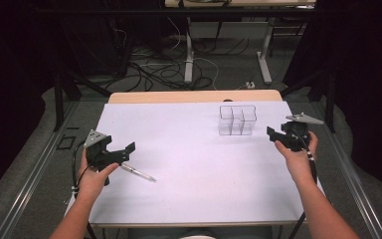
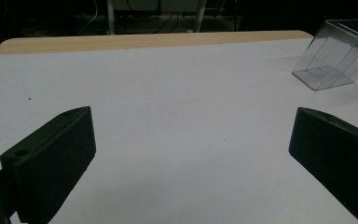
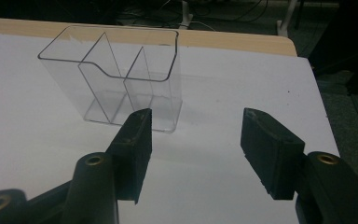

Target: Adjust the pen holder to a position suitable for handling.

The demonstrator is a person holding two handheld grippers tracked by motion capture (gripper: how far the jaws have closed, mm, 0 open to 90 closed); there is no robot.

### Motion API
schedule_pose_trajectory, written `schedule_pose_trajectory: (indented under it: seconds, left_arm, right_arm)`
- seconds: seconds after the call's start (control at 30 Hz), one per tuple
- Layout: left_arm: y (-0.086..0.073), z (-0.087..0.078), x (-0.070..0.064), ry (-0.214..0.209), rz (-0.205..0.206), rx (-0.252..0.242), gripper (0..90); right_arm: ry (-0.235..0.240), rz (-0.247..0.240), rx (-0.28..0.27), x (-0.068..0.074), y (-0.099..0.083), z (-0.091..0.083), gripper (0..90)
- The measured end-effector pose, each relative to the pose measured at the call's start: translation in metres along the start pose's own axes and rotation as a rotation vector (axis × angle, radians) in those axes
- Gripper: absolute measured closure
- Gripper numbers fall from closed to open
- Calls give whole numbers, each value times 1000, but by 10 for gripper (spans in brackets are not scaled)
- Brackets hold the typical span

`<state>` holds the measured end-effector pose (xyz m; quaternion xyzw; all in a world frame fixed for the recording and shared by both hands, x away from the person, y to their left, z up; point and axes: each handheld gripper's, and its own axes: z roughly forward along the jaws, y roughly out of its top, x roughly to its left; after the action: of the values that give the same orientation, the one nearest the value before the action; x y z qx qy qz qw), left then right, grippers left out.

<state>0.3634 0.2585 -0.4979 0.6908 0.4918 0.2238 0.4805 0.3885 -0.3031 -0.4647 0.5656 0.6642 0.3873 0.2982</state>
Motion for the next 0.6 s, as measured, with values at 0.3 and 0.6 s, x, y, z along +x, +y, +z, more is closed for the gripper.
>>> schedule_pose_trajectory:
  seconds: [0.3, 0.6]
  left_arm:
    - [-1, 1, 1, 10, -10, -6, 2]
    - [-1, 1, 3, 15, -24, -2, 2]
  right_arm:
    - [4, -43, 34, 1, 28, 10, 564]
    - [9, -66, 35, 4, 49, 24, 772]
